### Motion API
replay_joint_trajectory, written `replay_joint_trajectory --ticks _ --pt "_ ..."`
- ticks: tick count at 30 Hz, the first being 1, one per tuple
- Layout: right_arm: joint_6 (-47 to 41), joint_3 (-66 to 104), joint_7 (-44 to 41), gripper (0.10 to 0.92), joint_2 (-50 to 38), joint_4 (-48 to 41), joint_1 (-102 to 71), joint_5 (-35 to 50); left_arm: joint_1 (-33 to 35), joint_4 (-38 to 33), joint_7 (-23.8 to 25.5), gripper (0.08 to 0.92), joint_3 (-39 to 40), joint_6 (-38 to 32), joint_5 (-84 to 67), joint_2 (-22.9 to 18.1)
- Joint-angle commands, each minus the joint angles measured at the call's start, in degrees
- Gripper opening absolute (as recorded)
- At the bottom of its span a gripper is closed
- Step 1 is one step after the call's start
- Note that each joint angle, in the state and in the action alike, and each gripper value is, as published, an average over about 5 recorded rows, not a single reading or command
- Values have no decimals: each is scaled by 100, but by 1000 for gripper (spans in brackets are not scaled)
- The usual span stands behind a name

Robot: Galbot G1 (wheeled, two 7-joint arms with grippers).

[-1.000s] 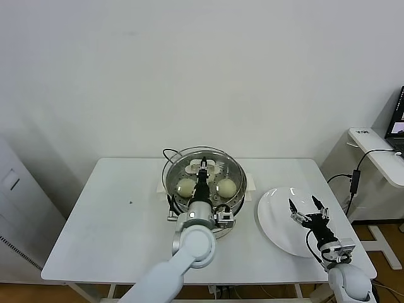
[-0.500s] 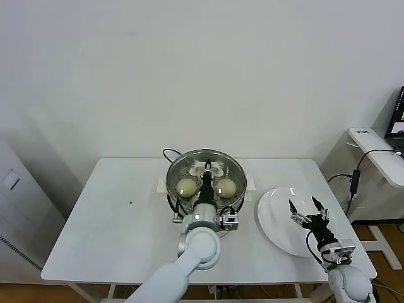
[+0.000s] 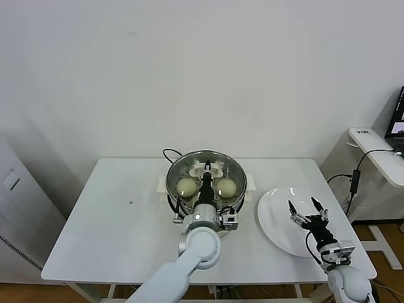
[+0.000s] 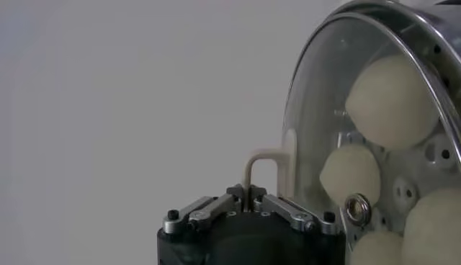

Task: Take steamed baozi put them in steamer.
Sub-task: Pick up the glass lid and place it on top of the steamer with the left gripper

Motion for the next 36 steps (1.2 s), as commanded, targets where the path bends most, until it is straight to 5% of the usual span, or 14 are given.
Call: replay_joint_trajectory --ticks 1,17,23,32,36 --pt "10 13 -5 823 3 -7 -9 2 -2 57 -49 108 -4 34 -50 -34" --pt "44 25 -32 823 30 -19 -29 2 123 87 -280 108 -46 95 -280 41" --pt "52 27 -43 823 45 -16 -38 1 361 -726 -184 225 -110 -32 -920 358" --pt "23 8 -76 823 96 -18 36 -2 884 -3056 557 485 -1191 -1273 -5173 1516" --pt "-135 -5 -92 823 100 40 52 40 926 -3321 246 597 -2047 -1786 -8141 1906"
